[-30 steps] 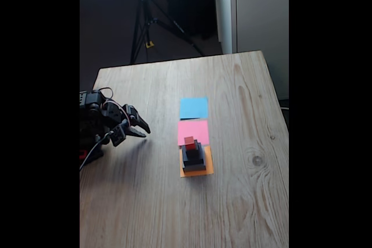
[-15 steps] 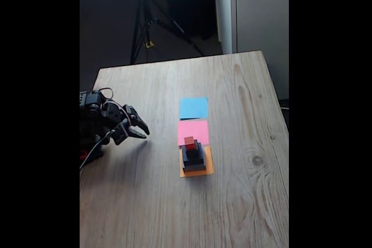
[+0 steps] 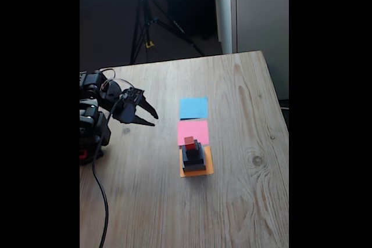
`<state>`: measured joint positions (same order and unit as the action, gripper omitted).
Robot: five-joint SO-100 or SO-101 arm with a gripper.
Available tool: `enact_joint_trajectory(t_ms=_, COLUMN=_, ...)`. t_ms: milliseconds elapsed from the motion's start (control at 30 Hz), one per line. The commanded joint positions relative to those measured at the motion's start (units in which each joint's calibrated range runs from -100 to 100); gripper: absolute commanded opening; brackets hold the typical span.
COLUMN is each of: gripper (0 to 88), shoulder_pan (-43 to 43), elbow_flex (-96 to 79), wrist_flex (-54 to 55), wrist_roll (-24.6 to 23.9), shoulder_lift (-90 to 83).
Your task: Tower of hanoi
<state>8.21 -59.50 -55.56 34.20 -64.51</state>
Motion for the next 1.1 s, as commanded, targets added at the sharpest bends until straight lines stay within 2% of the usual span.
enact_joint_trajectory(t_ms=0, gripper=9.6, shoulder_pan=3.70, elbow_flex=11.40, wrist_flex=0.81, wrist_roll=19.48, shoulder_lift=3.88)
enact_joint_trajectory(t_ms=33, gripper=10.1, shoulder_pan=4.70, elbow_flex=13.59, wrist_flex=1.21, wrist_roll=26.00, shoulder_lift=4.94)
enact_joint_trajectory(t_ms=67, gripper=10.2, shoulder_pan=5.46, elbow_flex=14.86, wrist_flex=2.19, wrist_roll=29.34, shoulder_lift=5.62)
enact_joint_trajectory(t_ms=167, gripper=11.1, shoulder_pan=8.30, elbow_flex=17.77, wrist_flex=5.18, wrist_roll=43.39, shoulder_lift=7.44)
enact_joint_trajectory(t_ms=233, gripper=15.8, shoulder_pan=10.47, elbow_flex=18.77, wrist_flex=6.96, wrist_roll=52.76, shoulder_lift=8.27)
enact_joint_trajectory(t_ms=400, gripper=20.6, shoulder_pan=14.57, elbow_flex=13.95, wrist_flex=16.51, wrist_roll=63.62, shoulder_lift=9.03)
enact_joint_trajectory(t_ms=567, gripper=22.5, shoulder_pan=16.91, elbow_flex=5.22, wrist_flex=23.63, wrist_roll=63.62, shoulder_lift=9.25)
enact_joint_trajectory(t_ms=667, gripper=25.1, shoulder_pan=17.83, elbow_flex=0.59, wrist_flex=25.41, wrist_roll=65.63, shoulder_lift=9.71)
enact_joint_trajectory(t_ms=800, gripper=27.6, shoulder_pan=18.75, elbow_flex=-6.32, wrist_flex=34.40, wrist_roll=65.80, shoulder_lift=11.45)
enact_joint_trajectory(t_ms=1067, gripper=28.3, shoulder_pan=21.25, elbow_flex=-9.41, wrist_flex=42.98, wrist_roll=65.80, shoulder_lift=16.29)
